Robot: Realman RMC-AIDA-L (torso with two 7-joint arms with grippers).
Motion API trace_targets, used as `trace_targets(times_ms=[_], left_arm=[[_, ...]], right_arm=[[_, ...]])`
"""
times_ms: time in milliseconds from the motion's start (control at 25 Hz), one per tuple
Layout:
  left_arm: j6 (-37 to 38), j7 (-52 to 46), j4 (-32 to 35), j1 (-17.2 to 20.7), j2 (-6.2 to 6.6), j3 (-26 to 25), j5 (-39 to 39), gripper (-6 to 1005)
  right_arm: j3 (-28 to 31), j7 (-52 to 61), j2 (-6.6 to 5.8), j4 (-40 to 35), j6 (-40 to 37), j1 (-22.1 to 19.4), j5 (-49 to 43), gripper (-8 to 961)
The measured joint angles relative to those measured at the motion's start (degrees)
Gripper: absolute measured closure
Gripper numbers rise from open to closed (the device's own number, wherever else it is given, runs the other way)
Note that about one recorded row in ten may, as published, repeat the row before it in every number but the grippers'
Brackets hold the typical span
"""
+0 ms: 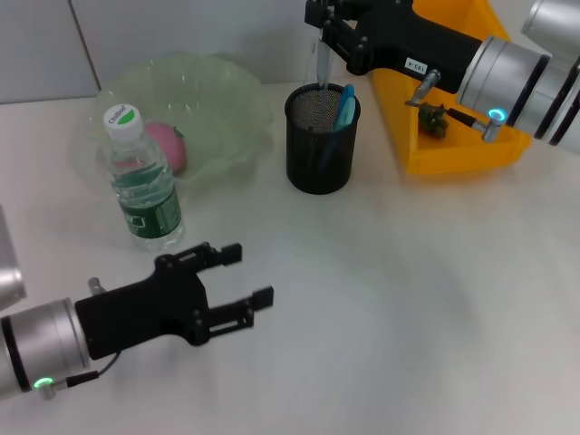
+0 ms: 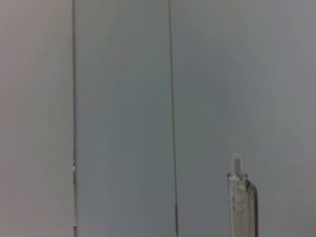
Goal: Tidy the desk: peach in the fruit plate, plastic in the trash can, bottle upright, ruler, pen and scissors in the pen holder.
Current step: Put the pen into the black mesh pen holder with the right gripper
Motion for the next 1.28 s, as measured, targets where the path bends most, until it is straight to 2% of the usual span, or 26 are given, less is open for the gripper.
trace_targets(times_ms=[40,120,240,320,400,800,1280], left_arm=[[0.0,0.0,0.0,0.0,0.00,0.0,0.0,227],[1.2,5.8,-1.8,1.8,0.03,0.2,-7.1,227],[2.8,10.2,-2.1,3.4,-0.03,0.8,-11.2,227],[4.6,14.8,-2.6,4.7,-0.10,3.5,-16.0,227],[4.6,15.1,-3.0,4.6,-0.08,5.4,-17.9,226],[4.7,14.6,-4.7,3.6,0.05,5.8,-18.5,226],[5.3,13.3,-5.1,3.5,0.27,5.5,-18.6,225]], right_arm=[[0.0,0.0,0.00,0.0,0.0,0.0,0.0,812],[0.0,0.0,0.00,0.1,0.6,0.0,0.0,812],[0.0,-0.1,0.00,0.1,1.1,0.1,0.0,812],[0.0,-0.3,0.00,0.2,2.8,0.6,0.1,812],[0.0,-1.2,0.00,0.7,3.5,0.9,0.4,812],[-1.1,-3.8,0.08,5.2,9.7,3.9,1.3,812],[-1.3,-3.9,0.09,7.5,13.4,4.1,1.3,798]])
